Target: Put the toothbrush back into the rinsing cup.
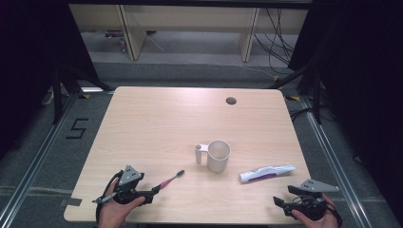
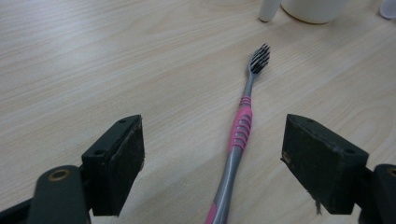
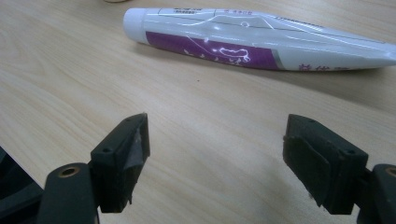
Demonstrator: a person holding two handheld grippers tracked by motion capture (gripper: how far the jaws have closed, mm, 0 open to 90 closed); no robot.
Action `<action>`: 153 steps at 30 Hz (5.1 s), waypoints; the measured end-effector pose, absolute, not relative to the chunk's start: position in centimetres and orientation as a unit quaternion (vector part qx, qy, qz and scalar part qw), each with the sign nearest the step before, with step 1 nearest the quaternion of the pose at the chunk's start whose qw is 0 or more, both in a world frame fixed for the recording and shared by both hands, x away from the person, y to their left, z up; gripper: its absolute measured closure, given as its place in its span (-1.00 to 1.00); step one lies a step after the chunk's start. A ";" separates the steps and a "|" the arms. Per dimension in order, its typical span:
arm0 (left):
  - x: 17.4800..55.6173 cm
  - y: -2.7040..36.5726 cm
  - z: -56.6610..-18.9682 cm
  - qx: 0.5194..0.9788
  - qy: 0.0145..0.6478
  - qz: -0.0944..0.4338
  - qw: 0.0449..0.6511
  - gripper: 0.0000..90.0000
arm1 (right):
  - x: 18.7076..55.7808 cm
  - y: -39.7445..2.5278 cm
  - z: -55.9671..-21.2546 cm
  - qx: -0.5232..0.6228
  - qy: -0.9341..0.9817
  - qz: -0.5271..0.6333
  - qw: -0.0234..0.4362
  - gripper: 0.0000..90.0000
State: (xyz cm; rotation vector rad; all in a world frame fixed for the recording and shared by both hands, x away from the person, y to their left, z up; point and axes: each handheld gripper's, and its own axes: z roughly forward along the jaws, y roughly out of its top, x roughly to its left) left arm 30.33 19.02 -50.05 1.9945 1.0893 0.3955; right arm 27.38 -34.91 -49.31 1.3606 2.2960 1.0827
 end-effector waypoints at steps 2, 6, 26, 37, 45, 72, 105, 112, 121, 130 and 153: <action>30.3 19.0 -50.1 0.791 0.431 0.156 0.404 -0.54 | 27.3 -34.9 -49.3 0.473 0.789 0.372 0.127 -0.47; 30.3 19.0 -50.1 0.791 0.433 0.157 0.403 -0.54 | 27.5 -35.0 -49.3 0.460 0.795 0.371 0.136 -0.47; 30.6 18.3 -49.6 0.823 0.404 0.130 0.378 -0.29 | 27.3 -35.0 -49.5 0.471 0.791 0.373 0.119 -0.47; 31.6 17.4 -48.2 0.854 0.373 0.121 0.342 0.11 | 27.2 -35.5 -49.5 0.460 0.796 0.372 0.129 -0.47; 33.5 16.1 -47.8 0.897 0.342 0.088 0.267 0.41 | 26.9 -35.0 -49.4 0.482 0.787 0.367 0.114 -0.47; 36.2 13.7 -48.0 0.934 0.324 0.011 0.151 0.69 | 27.0 -34.9 -49.4 0.454 0.805 0.363 0.123 -0.46; 37.0 12.1 -48.0 0.958 0.277 -0.003 0.076 0.83 | 26.9 -34.7 -49.5 0.455 0.803 0.365 0.118 -0.46; 37.1 12.6 -47.1 0.955 0.280 0.000 0.100 0.83 | 26.9 -34.7 -49.5 0.458 0.801 0.367 0.116 -0.46; 37.3 13.9 -45.1 0.935 0.298 0.032 0.189 0.83 | 27.0 -34.9 -49.5 0.451 0.805 0.365 0.124 -0.46; 37.4 14.8 -44.1 0.896 0.325 0.070 0.293 0.83 | 26.9 -34.9 -49.4 0.464 0.797 0.368 0.118 -0.46; 37.6 13.8 -44.4 0.799 0.353 0.135 0.468 0.83 | 27.0 -35.1 -49.4 0.451 0.802 0.369 0.129 -0.45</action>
